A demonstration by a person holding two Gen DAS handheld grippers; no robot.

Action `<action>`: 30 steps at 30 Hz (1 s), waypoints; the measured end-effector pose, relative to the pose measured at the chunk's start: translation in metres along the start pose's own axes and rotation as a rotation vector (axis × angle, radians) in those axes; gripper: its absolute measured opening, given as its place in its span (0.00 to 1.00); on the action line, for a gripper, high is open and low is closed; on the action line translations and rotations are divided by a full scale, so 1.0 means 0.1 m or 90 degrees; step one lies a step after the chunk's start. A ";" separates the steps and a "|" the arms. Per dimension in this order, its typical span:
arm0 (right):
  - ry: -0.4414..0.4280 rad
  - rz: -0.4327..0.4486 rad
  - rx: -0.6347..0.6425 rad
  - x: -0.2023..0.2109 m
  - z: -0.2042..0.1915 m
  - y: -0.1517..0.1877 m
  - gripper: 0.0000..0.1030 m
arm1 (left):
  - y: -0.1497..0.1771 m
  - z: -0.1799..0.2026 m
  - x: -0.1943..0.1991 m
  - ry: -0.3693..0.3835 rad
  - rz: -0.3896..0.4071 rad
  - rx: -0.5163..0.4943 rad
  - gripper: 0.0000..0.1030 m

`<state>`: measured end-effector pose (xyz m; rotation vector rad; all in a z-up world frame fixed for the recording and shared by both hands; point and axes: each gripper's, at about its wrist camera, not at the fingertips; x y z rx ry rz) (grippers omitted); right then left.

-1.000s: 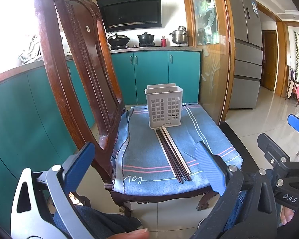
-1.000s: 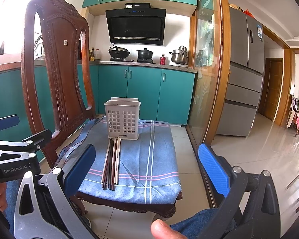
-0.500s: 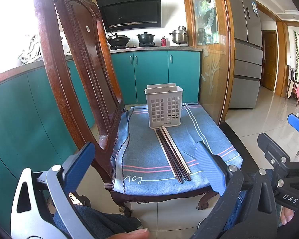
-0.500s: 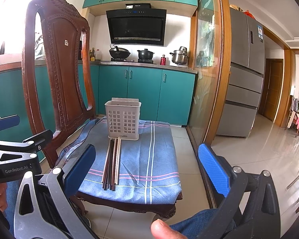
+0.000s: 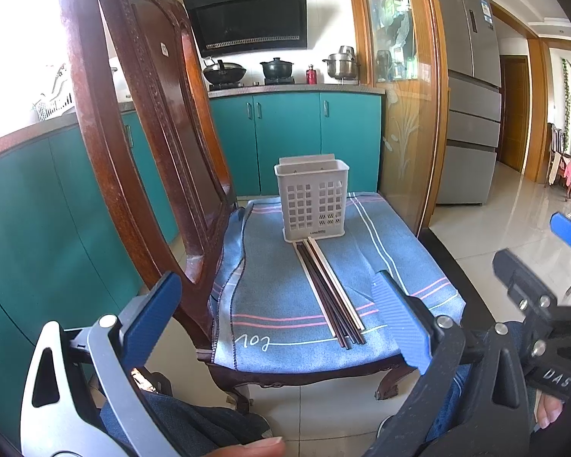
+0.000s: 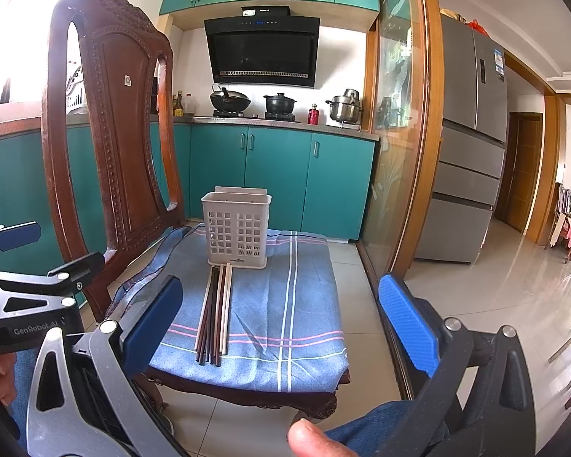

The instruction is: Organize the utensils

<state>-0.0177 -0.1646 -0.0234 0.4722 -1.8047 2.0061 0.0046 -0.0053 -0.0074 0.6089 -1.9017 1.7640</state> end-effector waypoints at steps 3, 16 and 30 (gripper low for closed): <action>0.047 -0.021 -0.015 -0.14 0.11 -0.07 0.98 | 0.02 -0.01 -0.18 0.003 -0.037 -0.001 0.97; -0.206 -0.420 -0.044 -2.79 -0.07 -0.52 0.42 | 0.01 -0.08 -1.29 0.126 -0.214 0.013 0.78; -0.242 -0.599 -0.036 -4.08 -0.57 -0.41 0.01 | -0.53 -0.02 -2.65 0.164 -0.370 -0.037 0.66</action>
Point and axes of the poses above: each gripper's, at about its wrist camera, not at the fingertips, and x roughly against the way its jaws point, z to its right, y to its underside, and after that the axes turned 11 degrees about -z, right-handed
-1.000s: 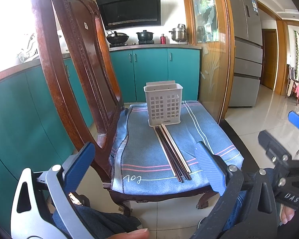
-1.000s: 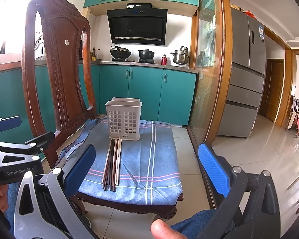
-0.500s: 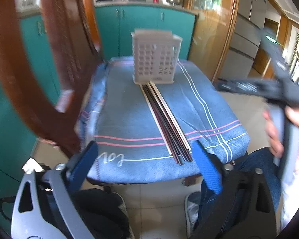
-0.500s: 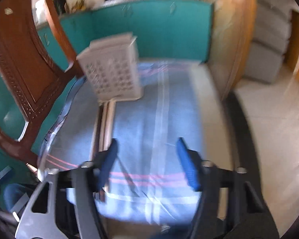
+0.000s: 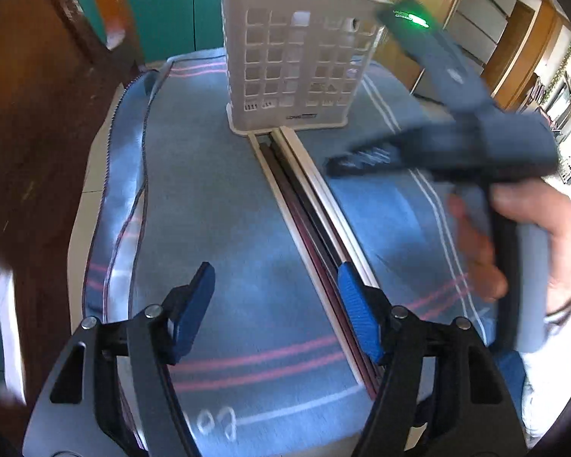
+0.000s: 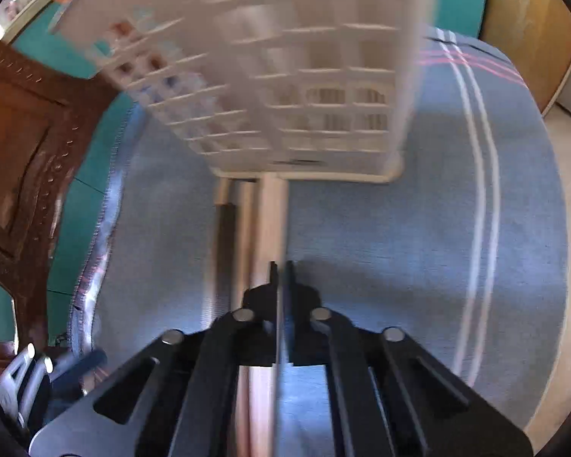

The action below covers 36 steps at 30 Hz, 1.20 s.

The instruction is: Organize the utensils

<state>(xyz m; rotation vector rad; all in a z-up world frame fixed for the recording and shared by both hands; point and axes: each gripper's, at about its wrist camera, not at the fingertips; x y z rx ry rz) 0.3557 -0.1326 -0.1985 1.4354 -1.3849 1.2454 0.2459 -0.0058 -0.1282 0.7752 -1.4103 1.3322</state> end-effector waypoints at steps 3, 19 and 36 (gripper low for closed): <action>-0.012 -0.006 -0.020 0.05 0.19 0.02 0.01 | -0.20 -0.02 -0.16 0.002 -0.027 -0.009 0.66; -0.105 0.023 -0.118 0.36 0.66 0.01 0.32 | -0.39 0.11 -0.54 0.130 -0.078 0.046 0.20; -0.062 0.026 -0.021 0.19 0.25 0.09 0.32 | -0.39 -0.14 -0.46 0.096 -0.043 0.139 0.09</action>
Point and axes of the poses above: each gripper's, at about its wrist camera, not at the fingertips, and x roughly against the way its jaws point, z to its right, y to its underside, and after that the axes turned 11 degrees about -z, right-handed
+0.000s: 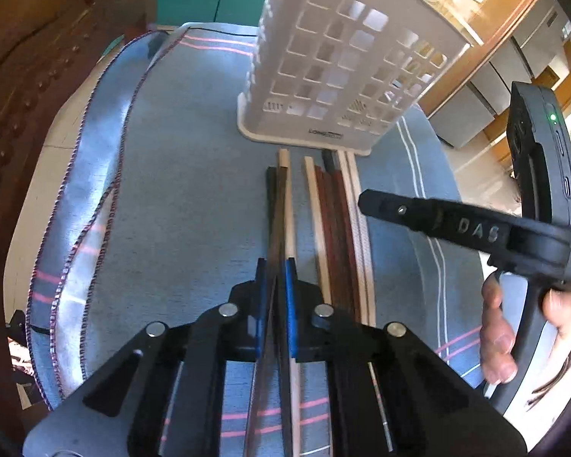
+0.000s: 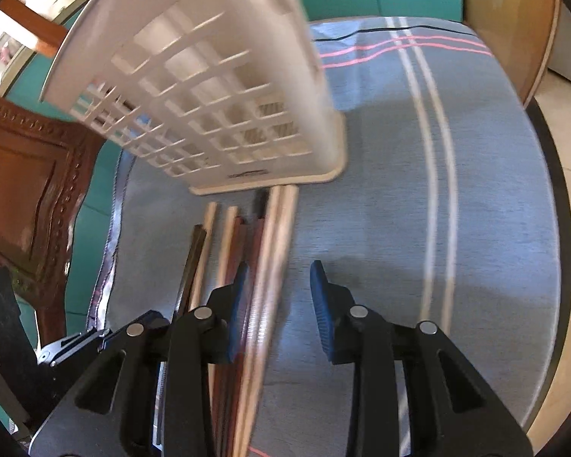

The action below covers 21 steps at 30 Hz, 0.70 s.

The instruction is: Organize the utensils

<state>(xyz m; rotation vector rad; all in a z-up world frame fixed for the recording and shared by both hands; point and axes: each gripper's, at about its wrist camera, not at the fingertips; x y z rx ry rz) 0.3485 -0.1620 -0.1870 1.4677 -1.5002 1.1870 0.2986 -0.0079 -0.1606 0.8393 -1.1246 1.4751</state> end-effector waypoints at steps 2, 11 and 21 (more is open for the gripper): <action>0.046 0.017 0.019 -0.11 -0.16 -0.02 0.32 | -0.01 0.00 -0.01 -0.008 -0.005 0.002 0.12; 0.078 0.016 0.078 -0.11 -0.31 0.03 0.09 | 0.05 -0.11 -0.03 -0.029 -0.019 0.008 0.27; 0.110 0.006 0.054 0.20 0.21 0.11 0.09 | 0.10 -0.13 0.08 -0.037 -0.012 0.012 0.37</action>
Point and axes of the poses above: each gripper's, at about its wrist camera, not at the fingertips, and x roughly against the way its jaws point, z to its right, y to its underside, and after that the axes turned 11 degrees about -z, right-handed
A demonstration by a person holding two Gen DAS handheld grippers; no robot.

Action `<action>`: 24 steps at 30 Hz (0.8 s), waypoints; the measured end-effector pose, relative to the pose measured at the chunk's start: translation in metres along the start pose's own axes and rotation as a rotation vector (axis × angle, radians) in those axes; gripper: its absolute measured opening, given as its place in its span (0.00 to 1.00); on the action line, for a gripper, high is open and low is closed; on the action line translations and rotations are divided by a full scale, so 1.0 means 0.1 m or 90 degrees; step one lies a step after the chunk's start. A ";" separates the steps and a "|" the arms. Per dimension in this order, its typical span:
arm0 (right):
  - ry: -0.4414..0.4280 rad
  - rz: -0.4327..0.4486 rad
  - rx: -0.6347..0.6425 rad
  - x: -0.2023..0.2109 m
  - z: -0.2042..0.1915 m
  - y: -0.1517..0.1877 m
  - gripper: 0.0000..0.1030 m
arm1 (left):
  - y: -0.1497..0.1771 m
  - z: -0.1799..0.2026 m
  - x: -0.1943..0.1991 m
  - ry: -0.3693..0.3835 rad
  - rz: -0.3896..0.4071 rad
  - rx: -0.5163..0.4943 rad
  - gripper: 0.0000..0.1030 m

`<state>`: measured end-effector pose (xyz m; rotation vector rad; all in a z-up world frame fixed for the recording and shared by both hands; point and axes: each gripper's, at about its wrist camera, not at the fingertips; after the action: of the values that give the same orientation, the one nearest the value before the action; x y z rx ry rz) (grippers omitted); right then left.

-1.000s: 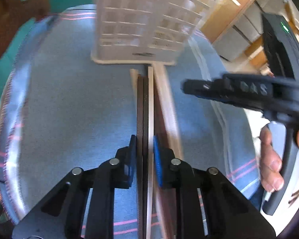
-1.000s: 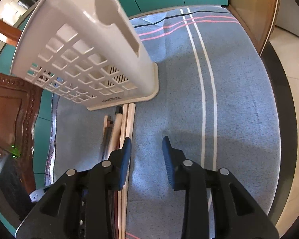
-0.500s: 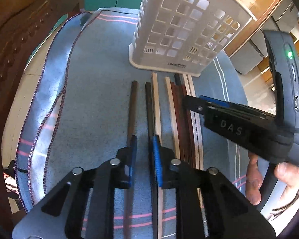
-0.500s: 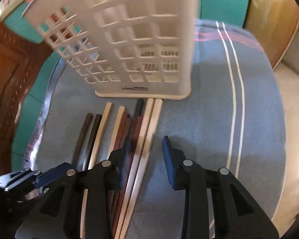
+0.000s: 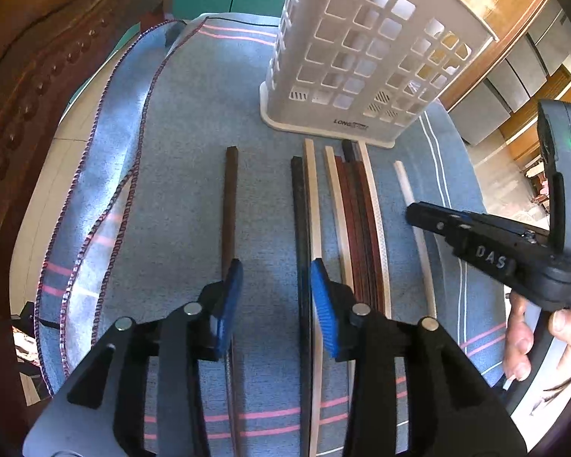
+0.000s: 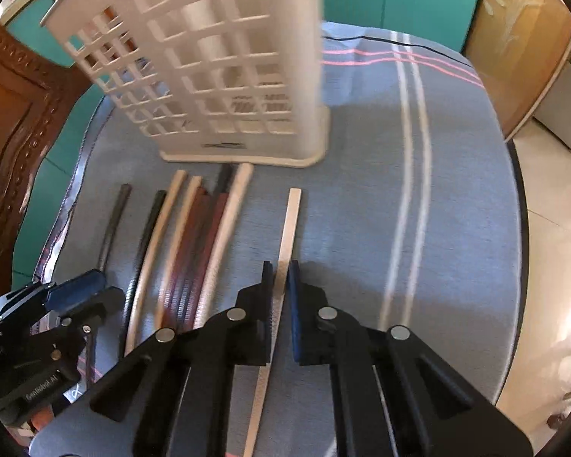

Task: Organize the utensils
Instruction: 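Grasp a dark brown chopstick with the left tool while the right grasps a pale wooden one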

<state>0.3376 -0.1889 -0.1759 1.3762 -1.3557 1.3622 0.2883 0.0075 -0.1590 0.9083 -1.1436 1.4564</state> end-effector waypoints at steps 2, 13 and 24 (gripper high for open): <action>0.005 0.004 -0.002 -0.01 -0.04 -0.02 0.18 | -0.04 0.02 -0.02 -0.005 -0.002 0.003 0.36; 0.102 0.018 0.030 -0.15 -0.58 -0.05 0.25 | -0.35 0.04 0.03 -0.008 0.005 0.003 0.33; 0.072 0.027 0.033 0.15 -0.29 -0.09 0.25 | -0.38 -0.03 -0.01 -0.059 0.009 0.003 0.28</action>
<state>0.3392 -0.1616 -0.1561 1.2900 -1.2895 1.4899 0.3264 0.0105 -0.1538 0.9806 -1.2170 1.4421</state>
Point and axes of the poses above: each gripper's, at about its wrist camera, not at the fingertips, and x roughly against the way its jaws point, z to its right, y to its underside, and after that the axes turned 11 degrees about -z, right-handed
